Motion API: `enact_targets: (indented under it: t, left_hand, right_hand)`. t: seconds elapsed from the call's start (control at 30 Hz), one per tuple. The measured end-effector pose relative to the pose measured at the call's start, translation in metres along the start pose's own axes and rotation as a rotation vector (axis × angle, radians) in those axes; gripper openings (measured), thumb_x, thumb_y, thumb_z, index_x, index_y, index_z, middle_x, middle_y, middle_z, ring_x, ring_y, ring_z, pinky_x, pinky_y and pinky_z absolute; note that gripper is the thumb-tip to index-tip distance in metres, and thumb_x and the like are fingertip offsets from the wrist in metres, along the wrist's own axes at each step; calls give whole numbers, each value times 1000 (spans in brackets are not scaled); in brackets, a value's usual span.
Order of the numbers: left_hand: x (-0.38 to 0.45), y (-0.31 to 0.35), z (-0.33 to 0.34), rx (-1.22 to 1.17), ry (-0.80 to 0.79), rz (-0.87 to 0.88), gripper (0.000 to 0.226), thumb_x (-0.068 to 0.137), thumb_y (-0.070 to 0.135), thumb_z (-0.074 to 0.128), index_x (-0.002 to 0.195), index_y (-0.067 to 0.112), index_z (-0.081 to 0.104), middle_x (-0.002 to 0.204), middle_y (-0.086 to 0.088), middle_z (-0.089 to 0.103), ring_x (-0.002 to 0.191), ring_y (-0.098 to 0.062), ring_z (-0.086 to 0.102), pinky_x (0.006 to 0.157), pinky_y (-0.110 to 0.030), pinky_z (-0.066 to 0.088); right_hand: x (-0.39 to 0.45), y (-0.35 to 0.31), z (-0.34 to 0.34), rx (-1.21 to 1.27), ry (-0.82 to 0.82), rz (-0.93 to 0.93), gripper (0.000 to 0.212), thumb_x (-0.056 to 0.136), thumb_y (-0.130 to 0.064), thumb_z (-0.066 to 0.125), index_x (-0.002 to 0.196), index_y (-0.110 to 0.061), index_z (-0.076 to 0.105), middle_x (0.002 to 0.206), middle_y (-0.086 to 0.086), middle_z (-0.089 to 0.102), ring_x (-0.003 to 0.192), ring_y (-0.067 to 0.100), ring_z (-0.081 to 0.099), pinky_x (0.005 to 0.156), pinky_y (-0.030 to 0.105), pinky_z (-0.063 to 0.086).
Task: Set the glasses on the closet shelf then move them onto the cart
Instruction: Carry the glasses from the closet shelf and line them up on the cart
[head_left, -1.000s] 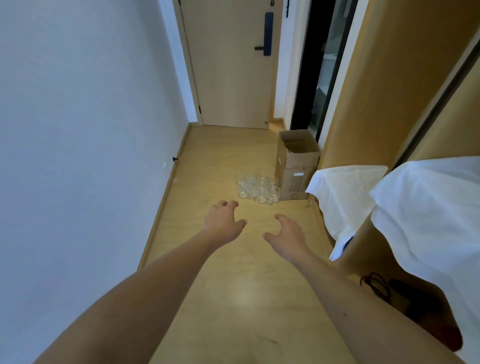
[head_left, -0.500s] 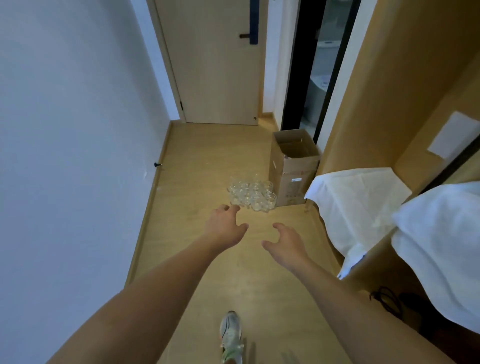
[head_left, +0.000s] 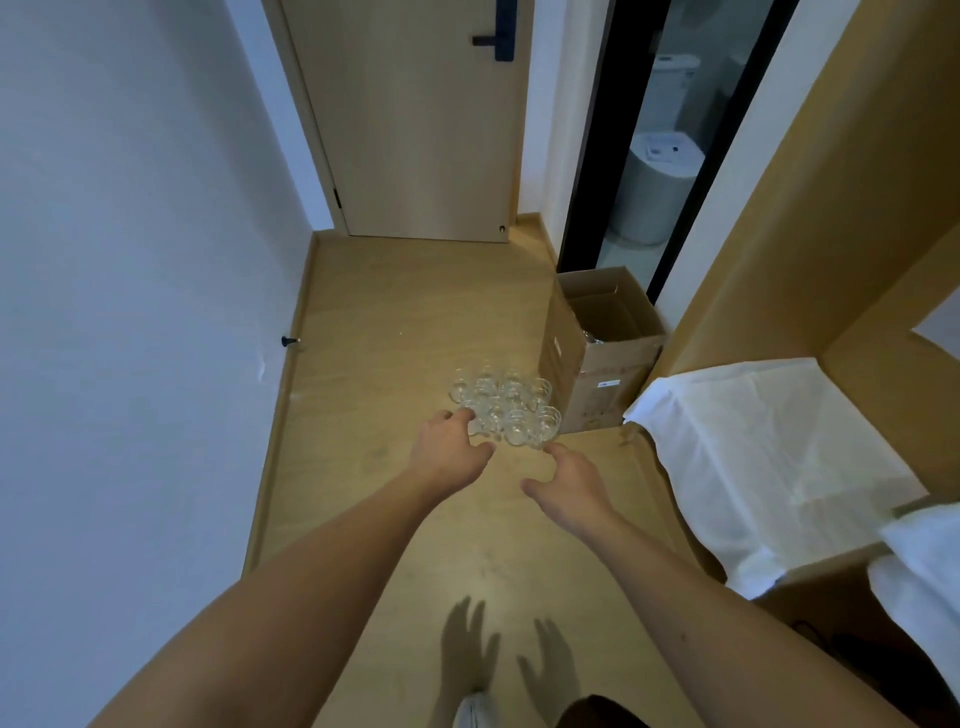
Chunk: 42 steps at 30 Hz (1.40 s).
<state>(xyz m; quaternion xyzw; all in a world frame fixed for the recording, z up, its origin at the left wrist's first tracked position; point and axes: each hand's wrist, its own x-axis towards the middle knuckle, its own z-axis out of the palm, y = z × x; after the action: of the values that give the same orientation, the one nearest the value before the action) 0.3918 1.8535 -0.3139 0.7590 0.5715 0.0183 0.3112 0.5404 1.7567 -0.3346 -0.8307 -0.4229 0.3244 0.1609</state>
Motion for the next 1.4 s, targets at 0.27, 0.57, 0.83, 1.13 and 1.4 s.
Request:
enact_targets:
  t: [0.27, 0.57, 0.83, 1.13, 1.4]
  left_hand:
    - [89, -9, -3, -58, -40, -78, 61, 94, 42, 65, 147, 18, 47, 145, -12, 48, 134, -31, 46, 106, -35, 40]
    - [240, -7, -11, -96, -85, -168, 60, 94, 43, 64, 145, 17, 48, 144, -14, 50, 133, -33, 47, 108, -36, 40]
    - [357, -7, 4, -101, -189, -295, 60, 93, 42, 67, 143, 14, 50, 137, -16, 55, 128, -32, 52, 103, -33, 40]
    - [439, -34, 61, -181, -261, -446, 57, 93, 43, 67, 142, 16, 52, 142, -12, 55, 129, -28, 52, 98, -29, 41]
    - [511, -100, 170, -360, -268, -578, 55, 91, 46, 68, 140, 23, 55, 141, -5, 56, 122, -24, 57, 103, -36, 47]
  right_hand:
    - [88, -14, -1, -12, -50, 47, 70, 87, -42, 72, 148, -20, 46, 144, 10, 51, 132, 28, 50, 103, 34, 43]
    - [241, -38, -6, -31, -132, 79, 66, 87, -42, 73, 144, -19, 50, 141, 9, 56, 130, 29, 52, 100, 33, 44]
    - [360, -45, -6, 12, -284, 152, 69, 87, -35, 72, 147, -13, 48, 142, 10, 56, 130, 27, 53, 100, 30, 42]
    - [463, -24, 45, 31, -402, 250, 66, 89, -36, 70, 146, -13, 47, 142, 11, 56, 128, 28, 54, 104, 35, 44]
    - [535, 43, 155, 84, -420, 399, 63, 91, -37, 68, 147, -16, 47, 140, 10, 58, 130, 26, 54, 102, 32, 40]
